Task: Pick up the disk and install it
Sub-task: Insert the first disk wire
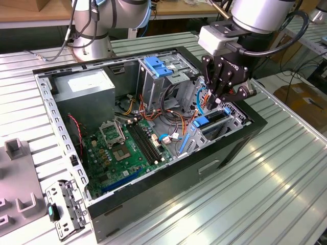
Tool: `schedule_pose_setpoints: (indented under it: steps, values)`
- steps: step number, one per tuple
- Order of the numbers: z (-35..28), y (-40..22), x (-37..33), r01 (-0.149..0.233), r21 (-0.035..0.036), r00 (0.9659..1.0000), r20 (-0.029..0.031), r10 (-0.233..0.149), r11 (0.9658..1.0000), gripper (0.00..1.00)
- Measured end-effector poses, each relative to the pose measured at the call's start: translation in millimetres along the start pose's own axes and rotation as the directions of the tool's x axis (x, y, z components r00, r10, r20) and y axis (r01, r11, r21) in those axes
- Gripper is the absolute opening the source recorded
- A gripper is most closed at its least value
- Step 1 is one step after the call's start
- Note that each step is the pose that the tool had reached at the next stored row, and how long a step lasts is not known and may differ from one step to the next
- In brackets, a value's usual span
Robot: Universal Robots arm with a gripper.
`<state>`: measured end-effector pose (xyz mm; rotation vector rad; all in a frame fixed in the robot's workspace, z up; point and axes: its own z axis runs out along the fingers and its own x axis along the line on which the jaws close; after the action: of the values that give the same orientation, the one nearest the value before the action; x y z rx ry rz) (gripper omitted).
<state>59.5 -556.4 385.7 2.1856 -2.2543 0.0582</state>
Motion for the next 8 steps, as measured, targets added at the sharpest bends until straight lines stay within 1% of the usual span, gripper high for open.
schedule_pose_setpoints:
  steps: [1,2,3,4,5,6,8]
  values:
    - [0.0,-1.7,-0.1,0.0,0.0,1.0,0.0,0.0,1.0,0.11]
    - [0.1,-3.1,-0.1,0.013,0.0002,0.9999,0.0003,-0.013,0.9999,0.11]
    - [0.1,-3.1,-0.1,0.038,0.0009,0.9993,0.0009,-0.038,0.9993,0.11]
    - [0.1,-3.2,-0.1,0.054,0.0014,0.9985,0.0013,-0.054,0.9985,0.11]
    - [0.0,-3.2,-0.1,0.081,0.0022,0.9967,0.002,-0.081,0.9967,0.11]
    - [-0.4,-3.3,0.0,0.097,0.0026,0.9953,0.0022,-0.097,0.9953,0.11]
    - [-0.5,-3.4,-0.3,0.111,0.0031,0.9938,0.0021,-0.111,0.9938,0.11]
